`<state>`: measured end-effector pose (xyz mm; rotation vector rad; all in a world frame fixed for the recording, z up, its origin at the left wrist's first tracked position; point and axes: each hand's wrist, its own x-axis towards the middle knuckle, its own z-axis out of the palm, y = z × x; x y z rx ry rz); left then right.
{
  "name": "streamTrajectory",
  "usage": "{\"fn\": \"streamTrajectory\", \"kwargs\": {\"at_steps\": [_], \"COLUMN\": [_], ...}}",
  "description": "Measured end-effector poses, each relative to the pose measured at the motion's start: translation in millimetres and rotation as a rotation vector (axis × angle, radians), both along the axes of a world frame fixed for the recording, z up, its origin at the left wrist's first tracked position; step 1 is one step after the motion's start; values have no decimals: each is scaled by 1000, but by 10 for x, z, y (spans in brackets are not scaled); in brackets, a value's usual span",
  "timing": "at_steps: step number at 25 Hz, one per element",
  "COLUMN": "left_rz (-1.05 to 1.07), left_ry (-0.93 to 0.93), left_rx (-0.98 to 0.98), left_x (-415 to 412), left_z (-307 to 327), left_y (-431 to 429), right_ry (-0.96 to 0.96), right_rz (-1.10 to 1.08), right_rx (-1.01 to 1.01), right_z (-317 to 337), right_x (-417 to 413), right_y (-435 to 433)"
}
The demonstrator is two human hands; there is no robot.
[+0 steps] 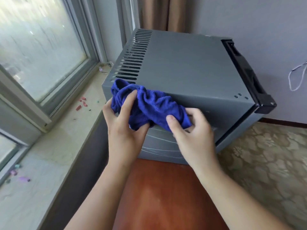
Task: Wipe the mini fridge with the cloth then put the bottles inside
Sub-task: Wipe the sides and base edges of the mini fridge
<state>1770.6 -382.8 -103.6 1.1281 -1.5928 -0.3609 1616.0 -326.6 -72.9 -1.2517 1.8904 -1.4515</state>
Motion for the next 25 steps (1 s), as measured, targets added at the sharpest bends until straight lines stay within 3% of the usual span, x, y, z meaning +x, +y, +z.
{"fn": "streamTrajectory", "kwargs": {"at_steps": [2, 7, 11, 16, 22, 25], "left_rz": [-23, -240, -285, -263, 24, 158], "left_ry": [24, -80, -185, -131, 13, 90], "left_rx": [-16, -1, -1, 17, 22, 77], "left_x": [-208, -1155, -1812, -1823, -1114, -570], "left_z": [-25, -118, -17, -58, -104, -91], "left_y": [59, 376, 624, 635, 429, 217], "right_ry": [-15, 168, 50, -50, 320, 411], "right_rz": [-91, -329, -397, -155, 202, 453], "right_rx": [-114, -314, -377, -496, -453, -421], "right_z": [-24, -39, -81, -176, -133, -48], "right_x": [-216, -939, -1494, -1474, -846, -364], "right_y": [126, 393, 612, 549, 244, -81]}}
